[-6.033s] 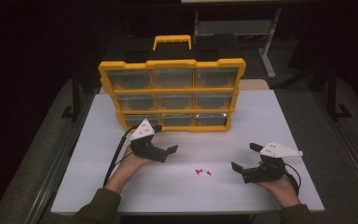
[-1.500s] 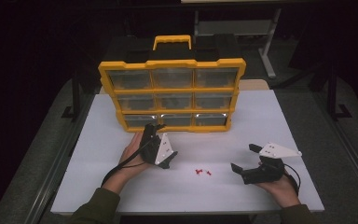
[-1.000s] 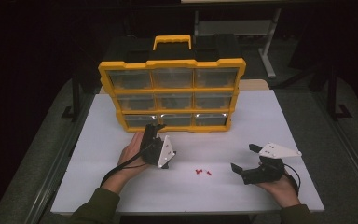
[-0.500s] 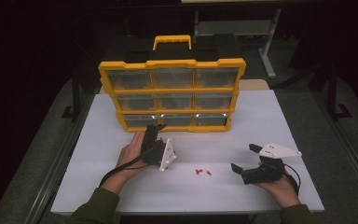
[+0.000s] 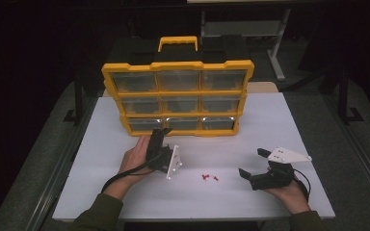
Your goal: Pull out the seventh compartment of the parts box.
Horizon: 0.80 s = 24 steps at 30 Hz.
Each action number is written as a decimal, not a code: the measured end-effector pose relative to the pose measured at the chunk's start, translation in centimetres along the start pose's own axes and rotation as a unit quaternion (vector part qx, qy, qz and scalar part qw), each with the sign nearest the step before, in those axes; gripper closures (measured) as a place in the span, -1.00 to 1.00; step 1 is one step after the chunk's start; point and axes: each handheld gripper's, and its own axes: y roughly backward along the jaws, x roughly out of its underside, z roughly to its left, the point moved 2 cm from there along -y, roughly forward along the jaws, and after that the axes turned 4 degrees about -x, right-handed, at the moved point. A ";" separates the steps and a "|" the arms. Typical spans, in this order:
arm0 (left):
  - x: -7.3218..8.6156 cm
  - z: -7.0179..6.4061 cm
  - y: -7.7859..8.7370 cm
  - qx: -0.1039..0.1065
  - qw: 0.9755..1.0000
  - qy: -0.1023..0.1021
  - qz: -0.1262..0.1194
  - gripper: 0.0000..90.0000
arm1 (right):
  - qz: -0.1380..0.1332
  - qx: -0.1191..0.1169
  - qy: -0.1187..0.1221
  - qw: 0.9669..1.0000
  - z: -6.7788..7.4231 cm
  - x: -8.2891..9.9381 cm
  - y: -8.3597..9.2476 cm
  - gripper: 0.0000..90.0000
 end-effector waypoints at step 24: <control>0.0 -0.6 -0.2 -0.032 0.996 -0.086 0.018 -1.00 | 0.000 -0.001 0.000 1.000 0.0 0.0 0.0 -1.00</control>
